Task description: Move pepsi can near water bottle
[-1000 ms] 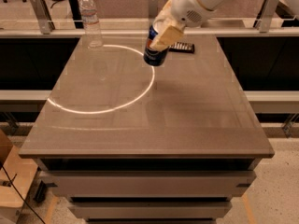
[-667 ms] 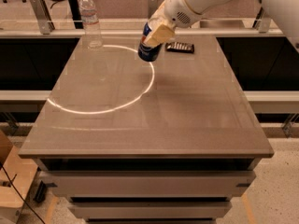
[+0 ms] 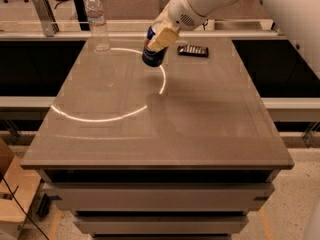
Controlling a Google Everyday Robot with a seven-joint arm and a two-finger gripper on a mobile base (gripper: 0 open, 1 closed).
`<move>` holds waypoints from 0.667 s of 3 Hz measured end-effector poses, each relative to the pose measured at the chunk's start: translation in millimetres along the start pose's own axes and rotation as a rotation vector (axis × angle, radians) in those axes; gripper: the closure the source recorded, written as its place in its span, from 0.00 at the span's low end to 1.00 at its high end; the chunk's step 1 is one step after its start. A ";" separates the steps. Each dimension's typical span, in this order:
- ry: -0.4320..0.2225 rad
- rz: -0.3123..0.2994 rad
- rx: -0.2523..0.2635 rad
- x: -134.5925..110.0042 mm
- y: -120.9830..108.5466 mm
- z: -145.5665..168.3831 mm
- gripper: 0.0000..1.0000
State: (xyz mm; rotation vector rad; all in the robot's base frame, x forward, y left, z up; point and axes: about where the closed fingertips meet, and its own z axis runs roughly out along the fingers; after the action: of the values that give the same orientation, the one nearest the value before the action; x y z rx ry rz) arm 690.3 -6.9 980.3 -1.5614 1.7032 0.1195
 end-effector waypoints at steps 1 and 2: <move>-0.008 0.015 -0.018 -3.0 -5.4 26.8 1.00; -0.028 0.027 -0.021 -10.3 -13.1 51.5 1.00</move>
Offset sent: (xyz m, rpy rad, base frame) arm 0.0581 0.0514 -0.0287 0.0659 0.0223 0.0030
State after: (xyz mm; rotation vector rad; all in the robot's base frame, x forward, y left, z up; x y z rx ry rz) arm 725.8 27.2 957.5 -1.5455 1.7064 0.1727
